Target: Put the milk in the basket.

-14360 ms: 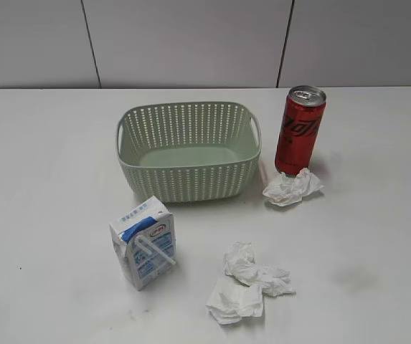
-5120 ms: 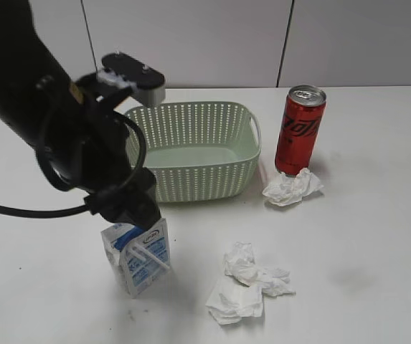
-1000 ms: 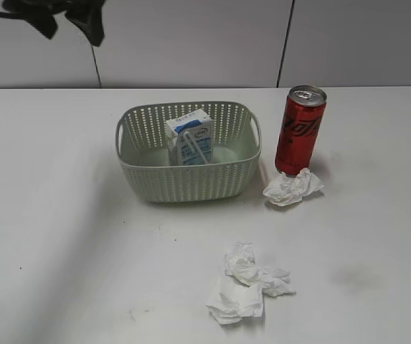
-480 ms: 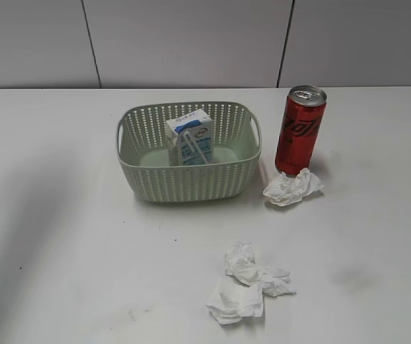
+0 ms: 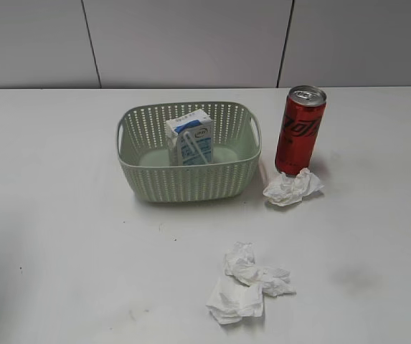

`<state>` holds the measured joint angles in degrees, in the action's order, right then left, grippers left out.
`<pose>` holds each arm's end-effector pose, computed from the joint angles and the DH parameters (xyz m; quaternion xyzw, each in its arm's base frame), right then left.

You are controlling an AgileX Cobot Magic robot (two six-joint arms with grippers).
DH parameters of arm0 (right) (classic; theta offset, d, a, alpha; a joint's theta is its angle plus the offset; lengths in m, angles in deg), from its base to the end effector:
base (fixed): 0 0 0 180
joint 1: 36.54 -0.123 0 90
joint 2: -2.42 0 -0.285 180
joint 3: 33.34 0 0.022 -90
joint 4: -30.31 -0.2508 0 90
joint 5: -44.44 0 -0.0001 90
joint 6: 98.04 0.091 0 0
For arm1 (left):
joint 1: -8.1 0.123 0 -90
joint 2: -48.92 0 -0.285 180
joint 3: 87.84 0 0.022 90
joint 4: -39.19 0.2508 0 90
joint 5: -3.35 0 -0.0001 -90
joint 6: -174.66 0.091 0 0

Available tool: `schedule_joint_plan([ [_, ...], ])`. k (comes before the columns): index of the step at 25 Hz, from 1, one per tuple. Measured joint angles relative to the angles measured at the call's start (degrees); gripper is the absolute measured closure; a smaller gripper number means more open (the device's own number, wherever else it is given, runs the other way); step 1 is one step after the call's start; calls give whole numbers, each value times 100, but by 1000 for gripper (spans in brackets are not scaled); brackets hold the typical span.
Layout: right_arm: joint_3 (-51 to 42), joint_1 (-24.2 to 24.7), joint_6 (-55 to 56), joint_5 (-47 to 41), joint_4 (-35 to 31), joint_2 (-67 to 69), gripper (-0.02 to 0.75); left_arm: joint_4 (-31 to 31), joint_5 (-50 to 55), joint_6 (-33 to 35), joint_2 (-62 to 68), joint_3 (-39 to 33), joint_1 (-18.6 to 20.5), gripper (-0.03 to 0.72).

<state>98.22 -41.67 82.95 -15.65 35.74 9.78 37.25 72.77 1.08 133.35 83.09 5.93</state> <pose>-0.0053 -0.0080 0.2791 -0.0288 0.8461 -0.0190 0.5319 0.2504 -0.0124 0.3263 0.0705 0.9863 -0.0110 0.1490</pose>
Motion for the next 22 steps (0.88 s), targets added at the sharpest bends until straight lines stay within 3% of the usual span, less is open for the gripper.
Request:
schedule_joint_plan([
  [9, 0, 0, 0, 0, 0, 0, 239, 6, -547, 0, -1986, -2005, 0, 100],
  [22, 0, 0, 0, 0, 0, 0, 239, 16, -697, 0, -4931, -3432, 0, 100],
])
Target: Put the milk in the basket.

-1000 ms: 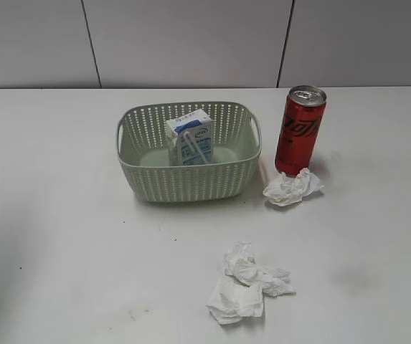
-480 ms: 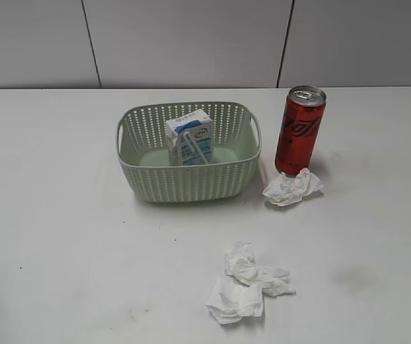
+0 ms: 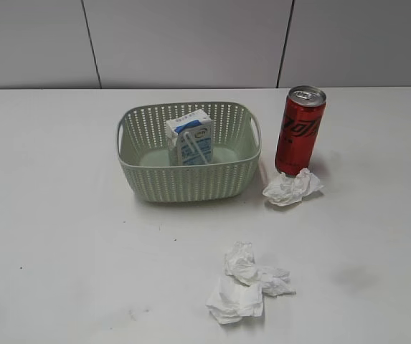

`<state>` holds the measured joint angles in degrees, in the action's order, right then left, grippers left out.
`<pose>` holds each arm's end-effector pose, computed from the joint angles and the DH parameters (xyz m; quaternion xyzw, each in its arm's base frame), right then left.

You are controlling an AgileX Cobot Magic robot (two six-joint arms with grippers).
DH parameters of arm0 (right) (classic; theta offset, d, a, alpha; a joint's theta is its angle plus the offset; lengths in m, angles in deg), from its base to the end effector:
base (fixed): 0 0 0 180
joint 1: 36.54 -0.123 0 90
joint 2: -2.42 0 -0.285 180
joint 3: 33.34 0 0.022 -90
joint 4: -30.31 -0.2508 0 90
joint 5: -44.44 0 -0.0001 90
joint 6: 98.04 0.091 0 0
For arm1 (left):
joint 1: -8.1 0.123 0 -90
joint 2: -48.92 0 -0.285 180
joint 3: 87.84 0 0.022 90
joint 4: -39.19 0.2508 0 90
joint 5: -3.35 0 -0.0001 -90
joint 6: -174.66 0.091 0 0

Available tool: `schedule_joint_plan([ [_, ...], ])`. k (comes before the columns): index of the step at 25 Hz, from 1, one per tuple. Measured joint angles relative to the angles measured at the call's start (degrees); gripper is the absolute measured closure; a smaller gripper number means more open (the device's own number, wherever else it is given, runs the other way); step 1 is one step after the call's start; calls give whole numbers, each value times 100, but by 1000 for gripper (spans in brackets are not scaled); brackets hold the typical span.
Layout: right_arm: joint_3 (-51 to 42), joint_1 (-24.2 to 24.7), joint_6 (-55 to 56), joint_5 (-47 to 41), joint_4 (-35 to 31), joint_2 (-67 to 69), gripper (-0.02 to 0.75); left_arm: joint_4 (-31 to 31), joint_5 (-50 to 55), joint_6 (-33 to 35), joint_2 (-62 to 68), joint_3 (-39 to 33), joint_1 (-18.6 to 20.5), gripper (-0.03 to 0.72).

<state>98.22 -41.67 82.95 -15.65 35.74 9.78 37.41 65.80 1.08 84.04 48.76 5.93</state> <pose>-0.0053 -0.0080 0.2791 -0.0288 0.8461 -0.0190 0.5319 0.0654 -0.0050 0.2877 0.0684 0.9400 -0.0030 0.3344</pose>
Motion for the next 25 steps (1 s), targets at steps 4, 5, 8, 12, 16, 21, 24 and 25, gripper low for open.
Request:
schedule_joint_plan([
  [4, 0, 0, 0, 0, 0, 0, 239, -5, -38, 0, -657, -308, 0, 100],
  [5, 0, 0, 0, 0, 0, 0, 239, -35, -73, 0, -783, -386, 0, 100],
  [8, 0, 0, 0, 0, 0, 0, 239, -84, -160, -4, -1154, -473, 0, 100],
  [12, 0, 0, 0, 0, 0, 0, 239, -92, -186, -4, -1668, -484, 0, 100],
  [16, 0, 0, 0, 0, 0, 0, 239, -92, -186, -4, -2296, -484, 0, 100],
  [21, 0, 0, 0, 0, -5, 0, 239, -35, -182, -4, -2756, -484, 0, 100],
  [24, 0, 0, 0, 0, 1, 0, 239, -23, -181, -4, -2767, -484, 0, 100],
  [25, 0, 0, 0, 0, 1, 0, 239, -24, -181, -6, -2767, -484, 0, 100],
])
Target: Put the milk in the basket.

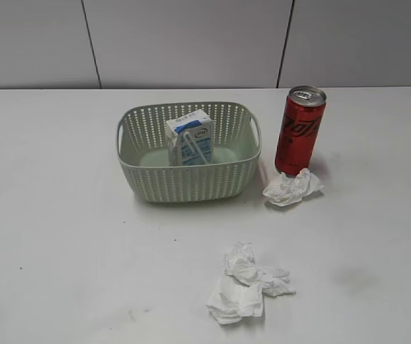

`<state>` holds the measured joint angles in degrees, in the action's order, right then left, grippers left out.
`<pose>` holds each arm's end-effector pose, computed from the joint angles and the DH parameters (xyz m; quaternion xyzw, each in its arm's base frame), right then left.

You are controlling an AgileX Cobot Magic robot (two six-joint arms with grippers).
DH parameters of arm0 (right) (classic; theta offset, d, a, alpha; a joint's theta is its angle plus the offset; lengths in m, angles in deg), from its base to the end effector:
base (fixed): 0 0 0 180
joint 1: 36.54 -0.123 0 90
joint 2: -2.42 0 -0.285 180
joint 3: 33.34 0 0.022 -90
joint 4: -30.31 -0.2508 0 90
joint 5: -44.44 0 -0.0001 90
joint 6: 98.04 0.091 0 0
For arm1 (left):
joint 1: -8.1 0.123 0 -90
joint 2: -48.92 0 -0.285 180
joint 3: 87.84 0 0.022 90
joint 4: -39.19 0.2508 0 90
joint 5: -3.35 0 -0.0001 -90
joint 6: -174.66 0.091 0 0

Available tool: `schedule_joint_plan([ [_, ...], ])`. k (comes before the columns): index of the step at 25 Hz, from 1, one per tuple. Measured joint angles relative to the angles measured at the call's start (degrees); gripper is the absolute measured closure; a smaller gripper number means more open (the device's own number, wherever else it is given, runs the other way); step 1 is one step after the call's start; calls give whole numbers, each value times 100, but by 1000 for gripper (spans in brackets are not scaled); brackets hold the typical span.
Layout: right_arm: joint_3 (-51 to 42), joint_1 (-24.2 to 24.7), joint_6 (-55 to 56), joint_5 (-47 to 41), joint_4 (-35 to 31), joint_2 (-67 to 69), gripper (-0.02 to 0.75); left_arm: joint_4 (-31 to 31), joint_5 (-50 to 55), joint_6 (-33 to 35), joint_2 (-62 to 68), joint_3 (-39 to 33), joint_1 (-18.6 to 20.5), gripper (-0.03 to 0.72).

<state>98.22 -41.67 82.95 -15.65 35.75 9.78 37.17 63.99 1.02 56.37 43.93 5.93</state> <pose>-0.0053 -0.0080 0.2791 -0.0288 0.8461 -0.0191 0.5319 -0.0065 -0.0026 0.2791 0.0639 0.8470 0.0017 0.5278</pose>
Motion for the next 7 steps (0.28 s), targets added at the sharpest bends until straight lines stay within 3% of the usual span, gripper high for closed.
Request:
schedule_joint_plan([
  [7, 0, 0, 0, 0, 0, 0, 239, 0, 0, -5, 0, 0, 0, 100],
])
